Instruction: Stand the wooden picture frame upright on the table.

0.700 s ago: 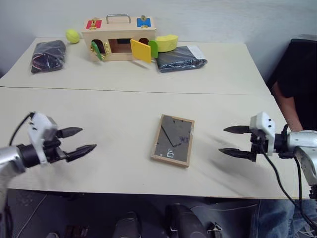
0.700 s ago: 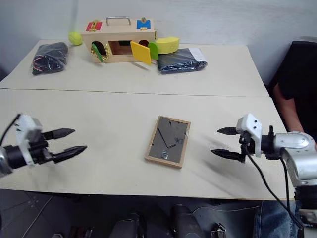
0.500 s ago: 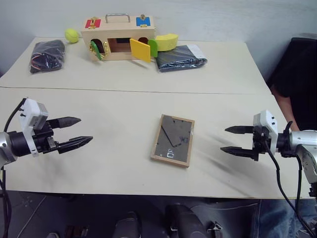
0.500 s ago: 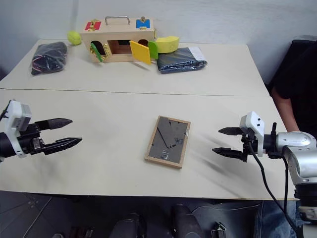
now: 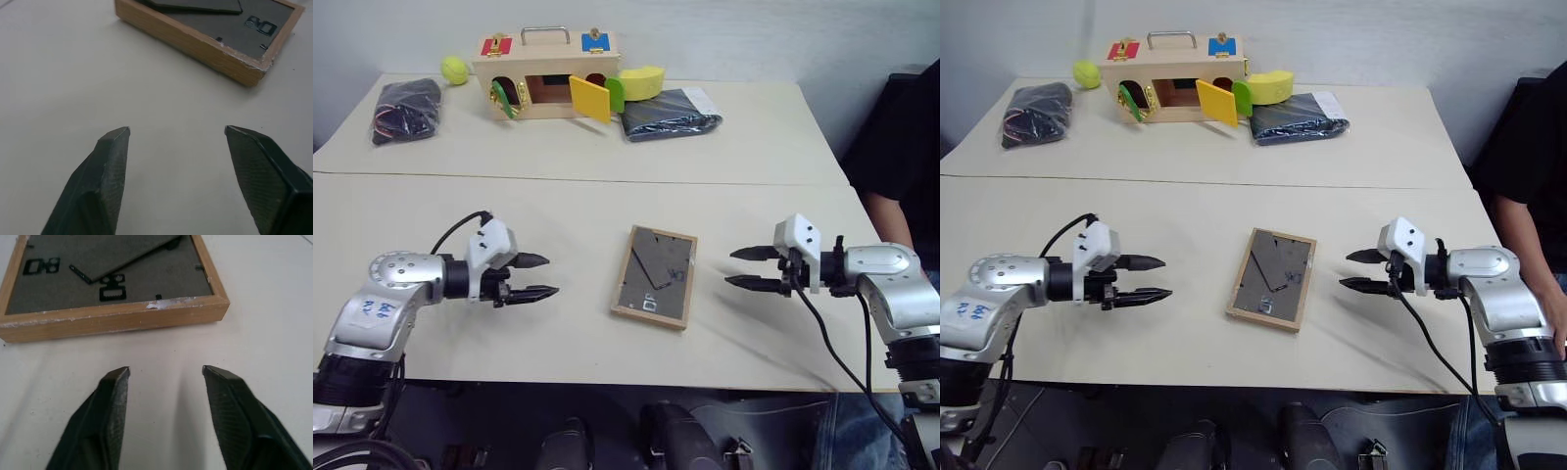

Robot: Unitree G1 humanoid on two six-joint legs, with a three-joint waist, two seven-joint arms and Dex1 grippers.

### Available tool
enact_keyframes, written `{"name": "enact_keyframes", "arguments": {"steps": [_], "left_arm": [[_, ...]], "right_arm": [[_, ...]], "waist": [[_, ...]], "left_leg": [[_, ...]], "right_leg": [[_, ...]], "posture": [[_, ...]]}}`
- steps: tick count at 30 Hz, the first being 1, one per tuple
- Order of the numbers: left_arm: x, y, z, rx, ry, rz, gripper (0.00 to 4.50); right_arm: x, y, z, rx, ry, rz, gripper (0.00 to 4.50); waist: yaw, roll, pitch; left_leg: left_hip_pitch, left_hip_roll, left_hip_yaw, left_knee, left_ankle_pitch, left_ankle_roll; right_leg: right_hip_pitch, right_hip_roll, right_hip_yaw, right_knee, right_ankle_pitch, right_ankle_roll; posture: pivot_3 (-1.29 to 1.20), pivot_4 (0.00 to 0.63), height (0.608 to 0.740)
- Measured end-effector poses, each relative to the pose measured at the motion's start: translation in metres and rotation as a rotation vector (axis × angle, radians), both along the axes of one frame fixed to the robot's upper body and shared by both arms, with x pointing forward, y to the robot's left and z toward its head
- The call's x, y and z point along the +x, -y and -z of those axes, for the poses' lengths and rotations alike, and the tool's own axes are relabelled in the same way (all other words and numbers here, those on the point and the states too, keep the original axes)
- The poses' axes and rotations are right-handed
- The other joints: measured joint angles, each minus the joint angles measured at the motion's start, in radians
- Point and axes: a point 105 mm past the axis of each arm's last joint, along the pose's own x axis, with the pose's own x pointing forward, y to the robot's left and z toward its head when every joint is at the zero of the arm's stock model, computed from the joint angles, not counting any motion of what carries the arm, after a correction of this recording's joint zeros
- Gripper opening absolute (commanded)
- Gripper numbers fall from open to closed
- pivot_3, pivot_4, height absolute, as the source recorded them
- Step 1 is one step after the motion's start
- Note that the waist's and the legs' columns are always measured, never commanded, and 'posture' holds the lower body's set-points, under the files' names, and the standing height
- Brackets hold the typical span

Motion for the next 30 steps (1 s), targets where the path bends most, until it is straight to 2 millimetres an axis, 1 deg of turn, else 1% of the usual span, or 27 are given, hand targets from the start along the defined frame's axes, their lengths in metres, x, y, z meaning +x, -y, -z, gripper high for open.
{"name": "enact_keyframes", "arguments": {"steps": [1,2,3,4,5,7,10,12,18,20,21,22,24,26,28,30], "left_arm": [[0.007,0.008,0.002,0.002,0.004,0.011,1.88],[0.013,0.021,0.004,0.004,0.014,0.041,1.61],[0.017,0.037,0.009,0.007,0.018,0.086,1.21],[0.017,0.049,0.012,0.008,0.019,0.122,0.97],[0.017,0.060,0.016,0.004,0.012,0.153,0.62],[0.019,0.069,0.022,-0.009,-0.012,0.173,0.04],[0.023,0.078,0.021,-0.025,-0.045,0.180,0.04],[0.022,0.084,0.020,-0.023,-0.064,0.197,0.04],[0.016,0.084,0.027,-0.052,-0.174,0.165,0.04],[0.013,0.080,0.028,-0.061,-0.223,0.138,0.42],[0.012,0.072,0.030,-0.063,-0.272,0.094,0.65],[0.012,0.064,0.032,-0.076,-0.328,0.048,0.96],[0.005,0.050,0.029,-0.125,-0.472,-0.031,1.57],[-0.001,0.042,0.027,-0.205,-0.622,-0.115,2.18],[-0.004,0.041,0.025,-0.293,-0.746,-0.187,2.81],[-0.006,0.041,0.024,-0.346,-0.815,-0.236,3.43]], "right_arm": [[0.004,-0.001,0.003,-0.024,0.000,-0.002,1.32],[0.010,-0.009,0.003,-0.039,0.013,-0.022,1.01],[0.016,-0.020,0.003,-0.050,0.032,-0.055,0.61],[0.018,-0.028,0.002,-0.057,0.046,-0.081,0.30],[0.020,-0.033,0.003,-0.062,0.049,-0.095,0.01],[0.023,-0.038,0.006,-0.076,0.051,-0.106,0.00],[0.029,-0.044,0.010,-0.089,0.057,-0.102,0.00],[0.032,-0.053,0.012,-0.089,0.065,-0.105,0.00],[0.042,-0.070,0.009,-0.078,0.093,-0.097,0.00],[0.043,-0.071,0.007,-0.100,0.113,-0.101,0.00],[0.043,-0.069,0.006,-0.116,0.117,-0.106,0.00],[0.041,-0.065,0.006,-0.133,0.117,-0.106,0.00],[0.037,-0.051,0.005,-0.187,0.117,-0.111,0.00],[0.031,-0.041,0.001,-0.251,0.138,-0.140,0.00],[0.025,-0.037,-0.002,-0.311,0.154,-0.187,0.00],[0.018,-0.038,0.001,-0.356,0.151,-0.243,0.00]], "waist": [[0.000,0.000,0.000],[0.001,0.000,0.000],[0.001,0.000,0.000],[-0.001,0.000,0.000],[-0.002,0.000,0.000],[-0.002,0.000,0.000],[-0.002,0.000,0.000],[-0.005,0.000,0.000],[-0.005,0.000,0.000],[-0.003,0.000,0.000],[-0.003,0.000,0.000],[-0.004,0.000,0.000],[-0.002,0.000,0.000],[-0.001,0.000,0.000],[-0.002,0.000,0.000],[-0.003,0.000,0.000]], "left_leg": [[0.000,0.000,0.000,0.001,0.000,0.000],[-0.001,0.000,0.001,0.004,0.000,0.000],[0.000,-0.001,0.001,0.005,0.000,0.000],[-0.001,0.000,0.001,0.007,0.000,0.000],[-0.001,0.000,0.001,0.007,0.000,0.000],[-0.001,0.001,0.001,0.007,0.001,0.000],[-0.002,0.001,0.001,0.009,0.001,-0.001],[-0.002,0.001,0.001,0.010,0.001,-0.001],[-0.002,0.001,0.001,0.011,0.001,-0.001],[-0.002,0.001,0.000,0.011,0.001,-0.001],[-0.002,0.001,0.000,0.011,0.001,-0.001],[-0.002,0.001,0.000,0.011,0.001,-0.001],[-0.003,0.001,0.000,0.011,0.001,0.000],[-0.003,0.001,-0.001,0.011,0.000,0.000],[-0.002,0.001,-0.001,0.012,0.000,0.000],[-0.002,0.001,-0.001,0.012,0.000,0.000]], "right_leg": [[0.000,0.000,0.000,0.001,0.000,0.000],[0.000,0.000,0.000,0.002,0.000,0.000],[0.000,0.000,0.001,0.004,0.000,0.001],[0.000,0.000,0.001,0.005,0.001,0.001],[0.000,0.000,0.001,0.005,0.001,0.001],[-0.002,0.001,0.001,0.006,0.000,0.001],[-0.002,0.001,0.001,0.008,0.000,0.001],[-0.002,0.001,0.002,0.009,0.000,0.001],[-0.002,0.000,0.001,0.010,0.000,0.001],[-0.002,0.000,0.001,0.010,0.000,0.001],[-0.002,0.000,0.001,0.010,0.000,0.001],[-0.002,0.000,0.001,0.010,0.000,0.001],[-0.002,0.000,0.001,0.010,0.000,0.001],[-0.002,0.000,0.000,0.010,0.000,0.001],[-0.002,0.000,0.000,0.010,0.000,0.001],[-0.001,0.000,0.000,0.010,0.000,0.001]], "posture": [[0.00,0.150,0.740],[0.00,0.150,0.740],[0.00,0.150,0.740],[0.00,0.150,0.740],[0.00,0.150,0.740],[0.00,0.150,0.740],[0.00,0.150,0.740],[0.00,0.150,0.740],[0.00,0.150,0.740],[0.00,0.150,0.740],[0.00,0.150,0.740],[0.00,0.150,0.740],[0.00,0.150,0.740],[0.00,0.150,0.740],[0.00,0.150,0.740],[0.00,0.150,0.740]]}}
